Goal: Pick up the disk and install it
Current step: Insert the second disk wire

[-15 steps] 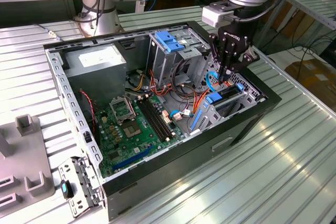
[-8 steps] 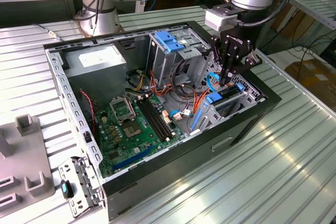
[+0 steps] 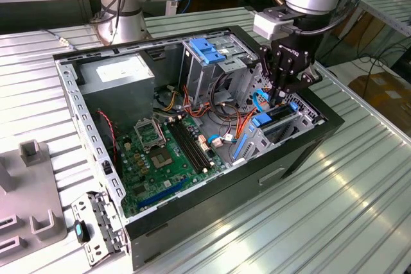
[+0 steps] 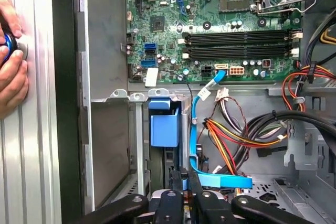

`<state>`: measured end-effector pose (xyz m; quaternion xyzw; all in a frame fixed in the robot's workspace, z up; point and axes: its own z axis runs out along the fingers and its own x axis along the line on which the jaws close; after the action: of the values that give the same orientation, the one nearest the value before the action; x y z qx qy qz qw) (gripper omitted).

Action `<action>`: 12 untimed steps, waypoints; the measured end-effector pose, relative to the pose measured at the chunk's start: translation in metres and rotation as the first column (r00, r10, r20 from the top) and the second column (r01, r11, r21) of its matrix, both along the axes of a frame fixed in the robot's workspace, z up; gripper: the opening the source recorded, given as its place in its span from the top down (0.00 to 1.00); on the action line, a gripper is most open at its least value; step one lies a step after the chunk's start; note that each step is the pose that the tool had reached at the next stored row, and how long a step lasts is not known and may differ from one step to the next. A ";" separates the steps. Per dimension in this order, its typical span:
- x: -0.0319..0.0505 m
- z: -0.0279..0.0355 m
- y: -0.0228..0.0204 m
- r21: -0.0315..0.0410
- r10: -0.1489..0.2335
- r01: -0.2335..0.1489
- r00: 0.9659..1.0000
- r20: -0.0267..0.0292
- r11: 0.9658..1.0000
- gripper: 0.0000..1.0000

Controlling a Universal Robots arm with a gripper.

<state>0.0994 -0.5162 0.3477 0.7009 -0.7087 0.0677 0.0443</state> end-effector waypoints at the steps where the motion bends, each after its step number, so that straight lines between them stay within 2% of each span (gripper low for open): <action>1: 0.0001 0.0000 -0.0005 0.003 0.000 0.000 1.000 0.000 1.000 0.84; 2: 0.0003 0.0000 -0.0009 0.006 0.000 0.000 1.000 0.000 1.000 0.84; 5: 0.0012 0.0002 -0.0033 0.030 0.000 0.000 1.000 0.000 1.000 0.84; 9: 0.0019 0.0001 -0.0090 0.039 -0.001 0.001 1.000 0.000 0.999 0.84; 12: 0.0020 0.0001 -0.0135 0.042 0.000 0.000 1.000 0.000 0.999 0.84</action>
<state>0.1014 -0.5296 0.3479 0.7015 -0.7101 0.0529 0.0297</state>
